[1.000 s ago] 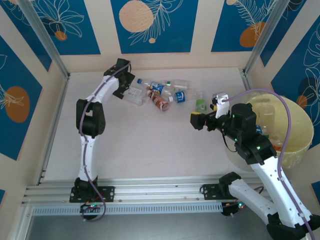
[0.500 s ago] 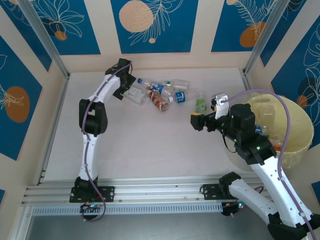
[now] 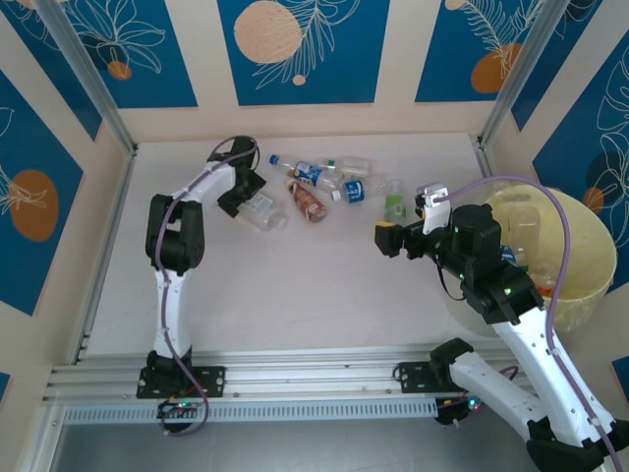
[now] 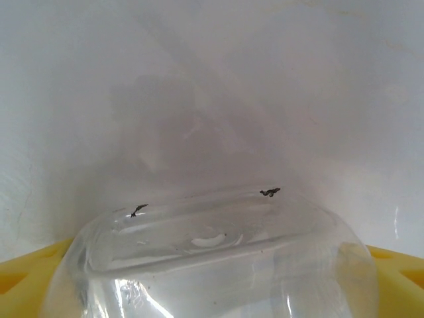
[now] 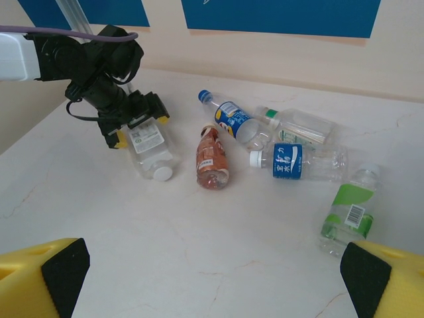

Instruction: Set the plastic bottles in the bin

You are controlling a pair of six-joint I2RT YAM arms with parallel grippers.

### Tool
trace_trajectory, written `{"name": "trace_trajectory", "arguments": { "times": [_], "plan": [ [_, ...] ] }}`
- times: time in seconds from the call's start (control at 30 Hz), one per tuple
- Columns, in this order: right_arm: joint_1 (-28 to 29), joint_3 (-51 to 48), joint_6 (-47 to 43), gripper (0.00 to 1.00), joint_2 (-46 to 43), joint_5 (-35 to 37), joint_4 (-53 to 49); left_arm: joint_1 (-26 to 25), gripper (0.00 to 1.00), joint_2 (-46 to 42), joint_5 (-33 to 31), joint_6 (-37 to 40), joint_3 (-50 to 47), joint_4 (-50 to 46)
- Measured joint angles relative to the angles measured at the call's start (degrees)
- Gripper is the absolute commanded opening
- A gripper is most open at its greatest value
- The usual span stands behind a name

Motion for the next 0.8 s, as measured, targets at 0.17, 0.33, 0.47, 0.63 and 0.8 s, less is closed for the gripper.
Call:
{"name": "trace_trajectory", "arguments": {
  "times": [0.17,0.33,0.47,0.63,0.8],
  "plan": [
    [0.26,-0.04,0.02,1.0,0.04,-0.04,0.07,-0.09,0.7,-5.42,0.02,4.17,-8.92,4.66],
    [1.03,-0.68,0.04,1.0,1.2,-0.72,1.11,-0.09,0.63,-12.61,0.0,9.49,-19.58,11.5],
    [2.23,-0.98,0.7,1.0,3.8,-1.14,3.54,-0.07,0.59,-18.67,1.22,14.43,-26.36,17.79],
    [4.92,-4.48,4.2,1.0,6.82,-1.11,9.73,-0.66,0.55,-26.18,5.09,19.26,-32.96,24.76],
    [8.76,-7.56,8.81,1.0,11.89,-1.14,17.46,-4.55,0.54,-34.99,7.69,23.85,-39.39,32.65]
  ]
}}
